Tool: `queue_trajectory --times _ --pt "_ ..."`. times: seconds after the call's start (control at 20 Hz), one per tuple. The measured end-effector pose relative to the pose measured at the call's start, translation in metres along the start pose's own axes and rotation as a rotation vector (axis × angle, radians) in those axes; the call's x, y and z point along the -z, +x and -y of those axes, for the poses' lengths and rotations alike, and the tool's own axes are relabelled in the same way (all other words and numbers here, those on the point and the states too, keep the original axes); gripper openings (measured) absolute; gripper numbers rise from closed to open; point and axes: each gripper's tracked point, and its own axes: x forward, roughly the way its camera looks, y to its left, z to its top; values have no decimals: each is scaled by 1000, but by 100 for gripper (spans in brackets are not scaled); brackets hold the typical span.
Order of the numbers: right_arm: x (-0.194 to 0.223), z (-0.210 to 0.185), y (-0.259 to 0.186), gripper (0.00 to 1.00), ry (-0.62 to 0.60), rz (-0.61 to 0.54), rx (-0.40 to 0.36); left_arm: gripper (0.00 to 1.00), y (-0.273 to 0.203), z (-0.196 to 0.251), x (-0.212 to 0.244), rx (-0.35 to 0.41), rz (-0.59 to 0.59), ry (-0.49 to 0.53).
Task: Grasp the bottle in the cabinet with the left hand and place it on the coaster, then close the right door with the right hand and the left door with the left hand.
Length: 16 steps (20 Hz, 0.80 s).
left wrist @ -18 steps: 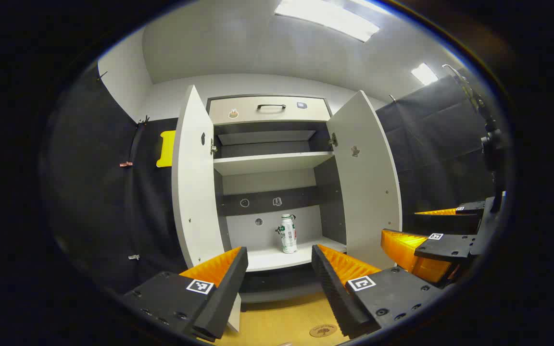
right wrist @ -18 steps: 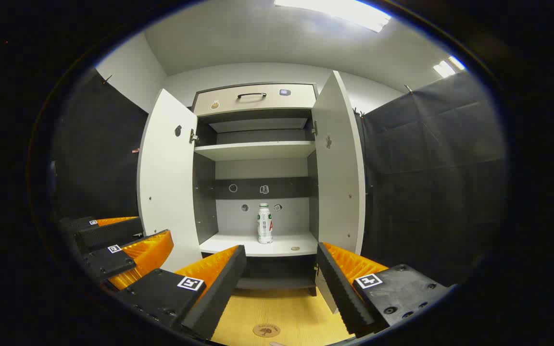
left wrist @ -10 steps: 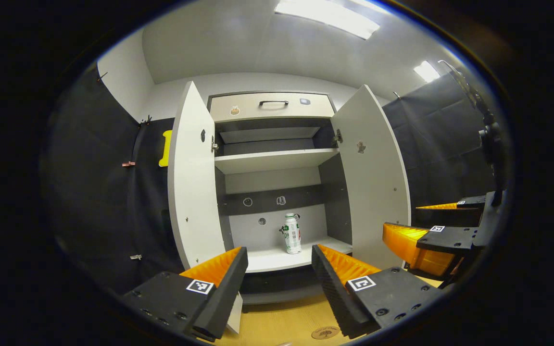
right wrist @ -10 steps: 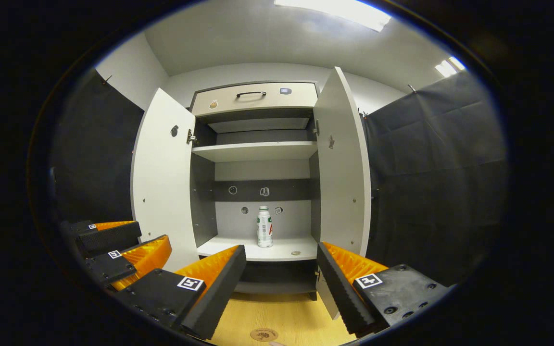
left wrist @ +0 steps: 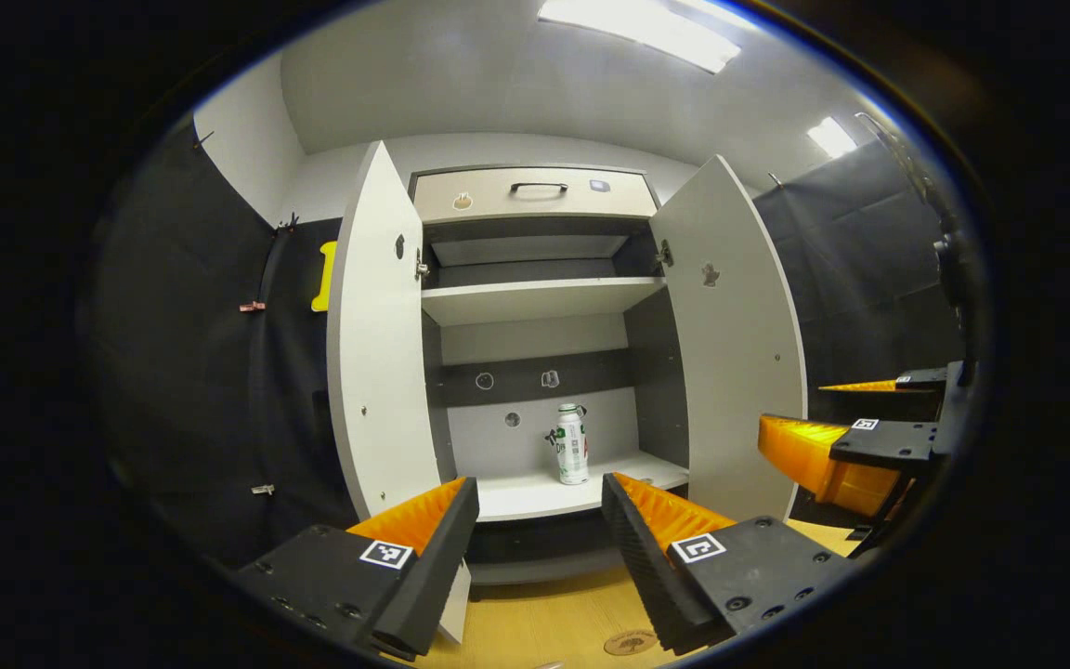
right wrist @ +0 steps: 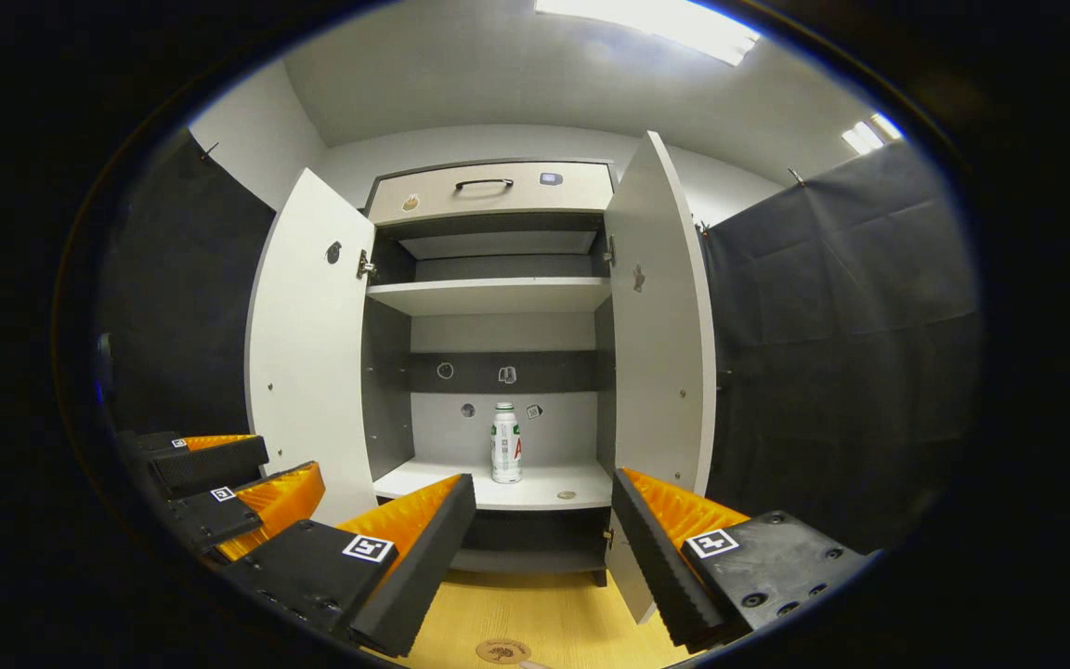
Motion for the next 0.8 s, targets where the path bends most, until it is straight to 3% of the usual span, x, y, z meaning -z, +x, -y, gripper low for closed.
queue_trajectory --times 0.4,0.65,0.8 --pt "-5 12 -1 98 -43 37 99 86 57 -7 11 85 8 -6" --pt "-16 22 25 97 -22 109 59 86 121 9 21 93 7 -14" --pt "-22 21 53 97 -27 172 -31 86 174 18 27 55 3 -34"
